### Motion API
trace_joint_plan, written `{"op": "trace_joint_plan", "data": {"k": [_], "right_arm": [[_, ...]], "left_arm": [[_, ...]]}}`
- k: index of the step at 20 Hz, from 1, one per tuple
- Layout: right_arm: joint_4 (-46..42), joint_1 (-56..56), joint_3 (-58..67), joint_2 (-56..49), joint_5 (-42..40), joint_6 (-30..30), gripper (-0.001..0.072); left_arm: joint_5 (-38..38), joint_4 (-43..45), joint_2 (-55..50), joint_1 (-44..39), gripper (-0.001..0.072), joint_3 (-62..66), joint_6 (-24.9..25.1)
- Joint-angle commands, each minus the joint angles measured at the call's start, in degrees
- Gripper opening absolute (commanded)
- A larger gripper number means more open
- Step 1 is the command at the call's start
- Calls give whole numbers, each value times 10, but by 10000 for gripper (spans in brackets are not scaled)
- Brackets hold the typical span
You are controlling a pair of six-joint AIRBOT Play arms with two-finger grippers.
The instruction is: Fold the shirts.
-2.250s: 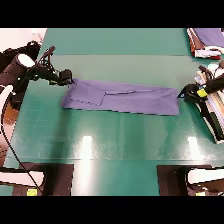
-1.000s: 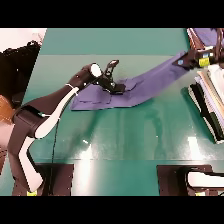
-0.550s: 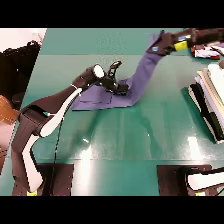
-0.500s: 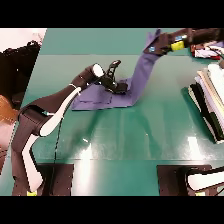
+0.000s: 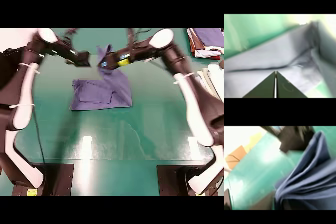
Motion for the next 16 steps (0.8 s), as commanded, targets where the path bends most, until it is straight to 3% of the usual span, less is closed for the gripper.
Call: {"op": "trace_joint_plan", "data": {"k": [1,2,6,7,11,16], "right_arm": [[24,70,21,-70,-99,-38,474],[20,80,21,-77,-92,-59,523],[-5,61,-35,-46,-55,-84,515],[-28,43,-51,-32,-29,-64,452],[-114,-55,-167,36,31,0,448],[-126,-195,-337,89,31,61,452]], "left_arm": [[-27,19,55,81,25,9,0],[-29,19,62,94,24,8,0],[-31,19,90,110,24,-28,1],[-35,18,90,108,25,-35,1],[-32,16,90,92,24,-42,1],[-14,17,90,60,25,-42,17]]}}
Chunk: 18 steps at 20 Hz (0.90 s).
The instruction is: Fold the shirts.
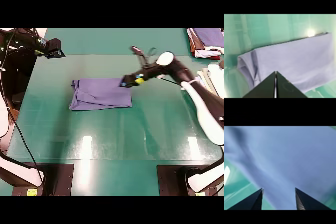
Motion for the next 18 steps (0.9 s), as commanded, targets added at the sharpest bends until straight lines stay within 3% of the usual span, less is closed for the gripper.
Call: {"op": "trace_joint_plan", "data": {"k": [1,2,7,12,13,16,17,18], "right_arm": [[3,-88,-103,24,14,40,510],[31,-103,-125,24,7,40,635],[89,-96,-179,21,-56,27,633],[146,-33,-91,-67,-33,26,622],[166,-18,-65,-91,-31,26,568],[194,23,10,-146,-32,26,530],[193,35,34,-157,-35,26,408],[188,45,57,-165,-41,26,354]], "left_arm": [[14,0,1,-22,25,-1,10],[20,0,1,-30,25,-1,15],[59,0,1,-59,25,-1,19],[59,-5,1,-63,25,-1,18],[55,-5,1,-63,25,-1,18],[36,-5,1,-63,25,-1,19],[30,-5,1,-63,25,-1,19],[28,-5,1,-63,25,-1,19]]}}
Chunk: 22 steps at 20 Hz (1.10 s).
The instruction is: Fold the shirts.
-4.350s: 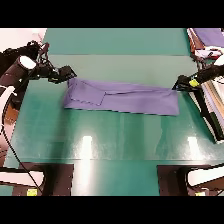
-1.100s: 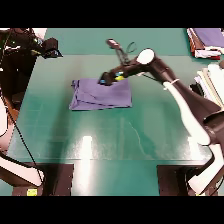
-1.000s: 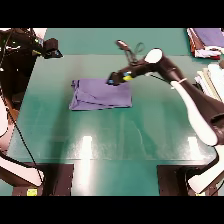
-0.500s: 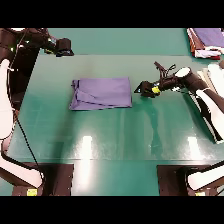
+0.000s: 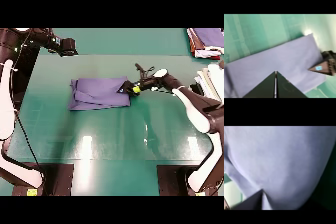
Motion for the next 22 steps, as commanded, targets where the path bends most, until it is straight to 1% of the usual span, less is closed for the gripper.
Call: {"op": "trace_joint_plan", "data": {"k": [1,3,5,8,11,13,17,19,22], "right_arm": [[21,37,80,-40,-12,0,317],[21,38,112,-41,-21,-17,12],[5,24,151,-40,-18,-12,15],[-69,-26,211,-21,-6,49,15],[-155,-107,256,19,30,72,15],[-188,-174,261,56,41,76,15],[-189,-325,221,130,1,74,15],[-188,-399,222,144,-3,54,15],[-188,-473,222,146,-12,48,15]], "left_arm": [[-14,0,0,0,25,0,0],[-20,-1,0,0,25,0,0],[-31,-9,0,0,24,0,0],[-45,-40,0,0,24,0,0],[-50,-51,0,-19,24,0,0],[-49,-51,0,-44,24,0,0],[-21,-51,0,-106,24,0,0],[-9,-51,0,-137,25,0,0],[10,-50,0,-175,25,0,0]]}}
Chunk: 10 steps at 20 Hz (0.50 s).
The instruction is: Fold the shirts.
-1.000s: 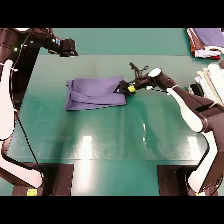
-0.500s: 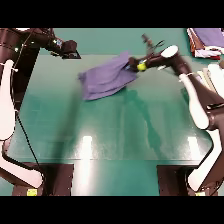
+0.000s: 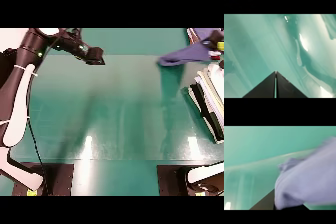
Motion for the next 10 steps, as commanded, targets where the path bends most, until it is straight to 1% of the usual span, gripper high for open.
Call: {"op": "trace_joint_plan", "data": {"k": [1,5,6,7,8,10], "right_arm": [[-4,-94,-2,12,-12,-19,15],[5,-130,-2,12,-39,-33,15],[27,-134,-2,12,-44,-44,15],[61,-135,2,12,-49,-67,15],[76,-135,14,12,-51,-86,15],[76,-132,60,13,-51,-100,15]], "left_arm": [[22,2,0,-44,25,0,0],[24,4,0,-63,25,0,0],[25,4,0,-63,25,0,0],[25,4,0,-63,25,0,0],[26,5,0,-63,25,0,0],[25,4,0,-63,25,0,0]]}}
